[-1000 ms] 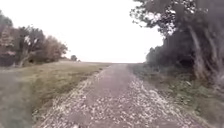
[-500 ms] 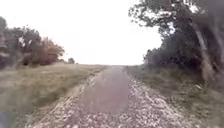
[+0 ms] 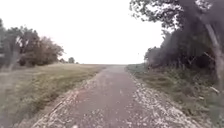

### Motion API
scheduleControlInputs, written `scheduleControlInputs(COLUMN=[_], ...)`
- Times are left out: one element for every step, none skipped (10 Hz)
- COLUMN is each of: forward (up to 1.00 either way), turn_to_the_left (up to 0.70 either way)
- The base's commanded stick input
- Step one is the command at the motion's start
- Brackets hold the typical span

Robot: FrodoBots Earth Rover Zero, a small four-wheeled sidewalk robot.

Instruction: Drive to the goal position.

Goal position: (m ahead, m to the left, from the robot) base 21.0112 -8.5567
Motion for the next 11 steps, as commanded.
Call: scheduleControlInputs(forward=[1.00,1.00,1.00,1.00,1.00,1.00,1.00,1.00,1.00,1.00,1.00], turn_to_the_left=[0.00,0.00,0.00,0.00,0.00,0.00,0.00,0.00,0.00,0.00,0.00])
